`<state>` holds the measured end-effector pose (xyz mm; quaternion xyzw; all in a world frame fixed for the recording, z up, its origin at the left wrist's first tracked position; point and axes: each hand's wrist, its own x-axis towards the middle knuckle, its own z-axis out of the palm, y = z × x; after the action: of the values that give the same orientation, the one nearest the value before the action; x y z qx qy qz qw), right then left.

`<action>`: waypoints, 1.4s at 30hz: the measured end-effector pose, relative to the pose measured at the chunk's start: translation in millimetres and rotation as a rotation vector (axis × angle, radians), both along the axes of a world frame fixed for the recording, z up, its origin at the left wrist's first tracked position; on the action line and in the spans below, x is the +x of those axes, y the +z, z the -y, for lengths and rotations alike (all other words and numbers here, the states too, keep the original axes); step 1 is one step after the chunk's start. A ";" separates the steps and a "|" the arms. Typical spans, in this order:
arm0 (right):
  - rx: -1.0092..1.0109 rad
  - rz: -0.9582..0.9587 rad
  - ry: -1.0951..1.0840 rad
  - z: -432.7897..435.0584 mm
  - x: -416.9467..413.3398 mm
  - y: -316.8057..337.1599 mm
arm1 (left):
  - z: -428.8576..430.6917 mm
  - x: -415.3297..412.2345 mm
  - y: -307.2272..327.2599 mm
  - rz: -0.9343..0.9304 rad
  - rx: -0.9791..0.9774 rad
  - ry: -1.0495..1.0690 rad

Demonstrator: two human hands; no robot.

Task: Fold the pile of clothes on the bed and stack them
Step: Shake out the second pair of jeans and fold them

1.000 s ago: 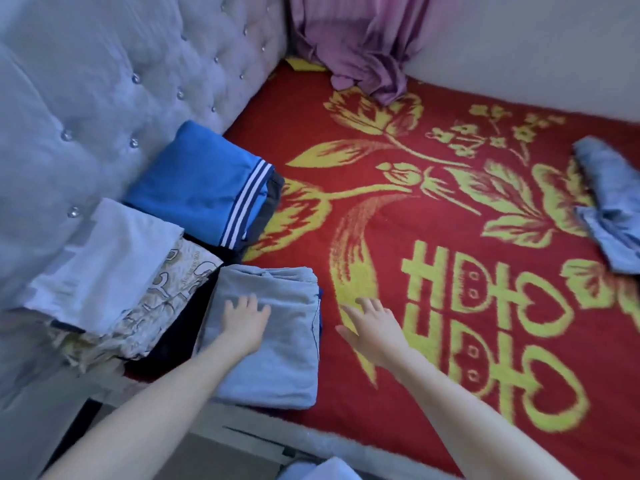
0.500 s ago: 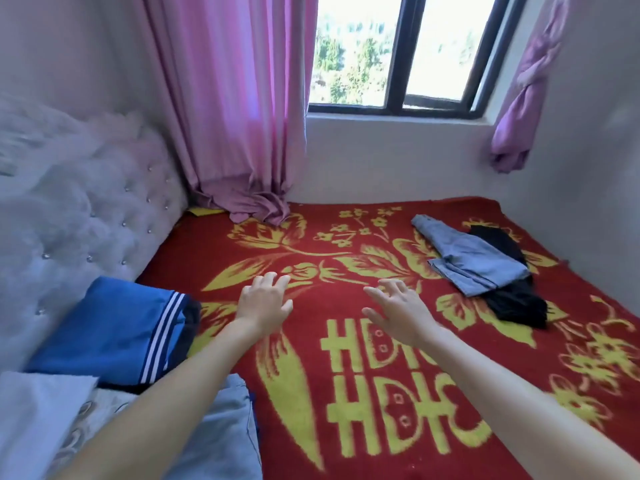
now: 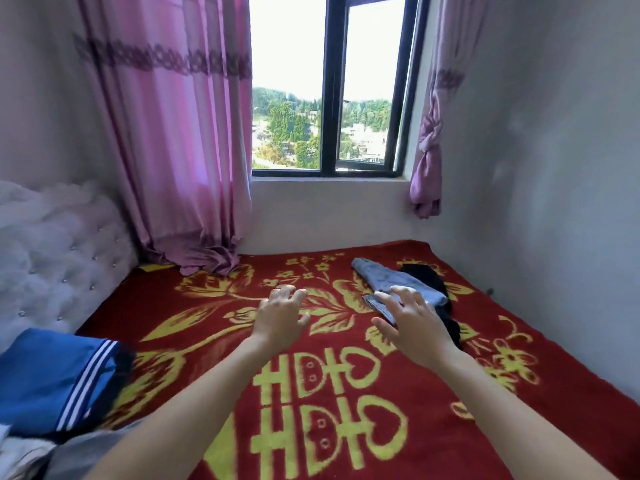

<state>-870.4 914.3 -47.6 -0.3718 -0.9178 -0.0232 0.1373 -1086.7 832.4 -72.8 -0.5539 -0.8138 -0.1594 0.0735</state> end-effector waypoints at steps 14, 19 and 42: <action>-0.048 -0.075 -0.265 -25.8 156.3 -35.2 | -69.4 118.7 -13.2 0.064 0.005 -0.212; -0.109 0.046 -0.268 -64.7 166.3 -58.3 | -120.3 113.1 -31.0 0.101 0.042 -0.243; -0.239 0.234 -0.227 -278.7 145.2 -104.6 | -282.5 90.7 -88.4 0.277 -0.007 -0.078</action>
<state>-725.2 1193.0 -152.2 -0.4815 -0.8758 0.0276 -0.0187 -996.0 1115.0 -161.2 -0.5583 -0.7945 -0.2341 -0.0478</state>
